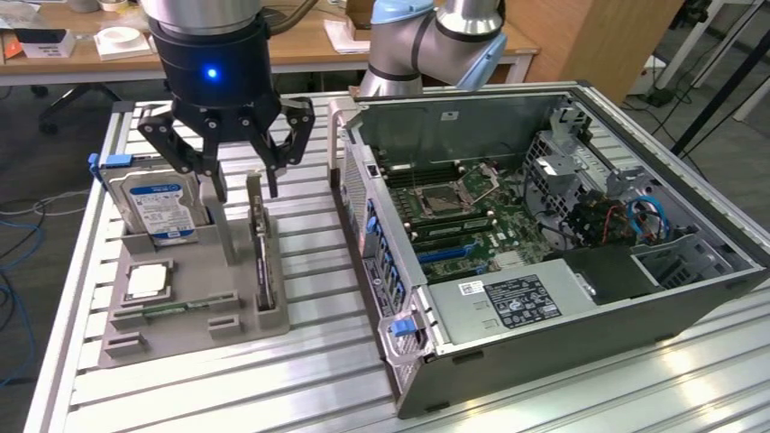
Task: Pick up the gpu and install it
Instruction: 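Pick up the gpu and move the gpu toward the slot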
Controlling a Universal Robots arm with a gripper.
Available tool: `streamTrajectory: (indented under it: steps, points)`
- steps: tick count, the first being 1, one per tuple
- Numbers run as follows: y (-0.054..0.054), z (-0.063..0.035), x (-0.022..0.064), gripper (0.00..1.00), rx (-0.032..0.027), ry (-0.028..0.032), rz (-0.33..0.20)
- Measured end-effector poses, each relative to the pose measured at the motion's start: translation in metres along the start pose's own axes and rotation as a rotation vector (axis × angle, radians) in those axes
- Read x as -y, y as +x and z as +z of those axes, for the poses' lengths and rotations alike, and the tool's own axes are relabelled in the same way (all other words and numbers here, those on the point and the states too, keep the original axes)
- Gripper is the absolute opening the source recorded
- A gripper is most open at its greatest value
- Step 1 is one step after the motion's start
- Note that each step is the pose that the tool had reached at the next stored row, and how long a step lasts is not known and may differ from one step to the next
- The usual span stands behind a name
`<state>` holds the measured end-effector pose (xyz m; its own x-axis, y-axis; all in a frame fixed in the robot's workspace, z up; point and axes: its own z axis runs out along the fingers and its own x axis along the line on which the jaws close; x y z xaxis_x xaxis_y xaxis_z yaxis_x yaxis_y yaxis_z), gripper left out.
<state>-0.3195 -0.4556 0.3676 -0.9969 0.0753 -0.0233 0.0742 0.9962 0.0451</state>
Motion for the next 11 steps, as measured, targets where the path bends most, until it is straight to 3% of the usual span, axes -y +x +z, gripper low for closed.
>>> streamTrajectory:
  steps: [11]
  points:
    - [0.0001,0.0028,0.0001,0.55,-0.0001,0.0001,0.000]
